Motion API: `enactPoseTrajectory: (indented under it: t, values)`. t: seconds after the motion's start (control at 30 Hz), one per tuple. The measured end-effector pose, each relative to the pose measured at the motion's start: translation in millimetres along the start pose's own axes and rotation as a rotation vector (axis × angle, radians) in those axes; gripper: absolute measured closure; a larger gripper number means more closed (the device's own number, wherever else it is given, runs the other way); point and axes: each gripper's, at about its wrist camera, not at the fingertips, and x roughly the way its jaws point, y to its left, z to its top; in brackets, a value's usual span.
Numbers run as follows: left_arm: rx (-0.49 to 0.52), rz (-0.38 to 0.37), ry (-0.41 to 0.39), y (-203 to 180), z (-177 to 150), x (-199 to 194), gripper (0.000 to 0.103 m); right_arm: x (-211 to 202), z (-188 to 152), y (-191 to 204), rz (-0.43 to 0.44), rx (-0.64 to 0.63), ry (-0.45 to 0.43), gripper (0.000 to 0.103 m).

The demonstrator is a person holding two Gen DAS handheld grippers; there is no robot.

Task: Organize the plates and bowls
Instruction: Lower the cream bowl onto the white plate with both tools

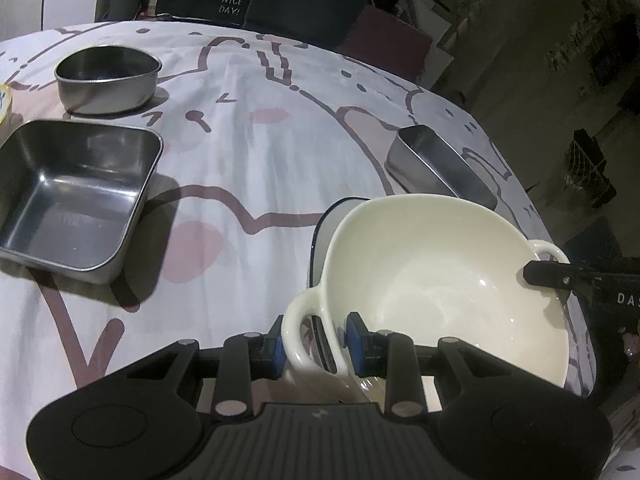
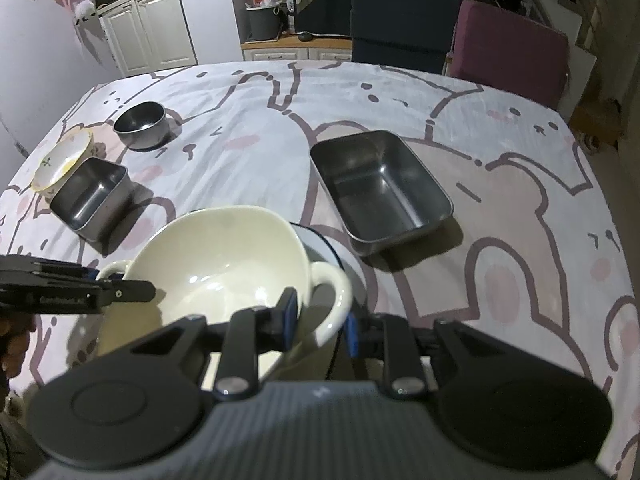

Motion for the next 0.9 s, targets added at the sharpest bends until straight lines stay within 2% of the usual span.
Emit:
enactPoseTrajectory:
  t: [0.57, 0.9]
  values:
    - [0.050, 0.021, 0.018, -11, 2, 0, 0.074, 14, 0, -19, 0.059, 0.108, 0.067, 0.074]
    - [0.050, 0.013, 0.026, -12, 2, 0, 0.075, 20, -1, -21, 0.065, 0.124, 0.081, 0.073]
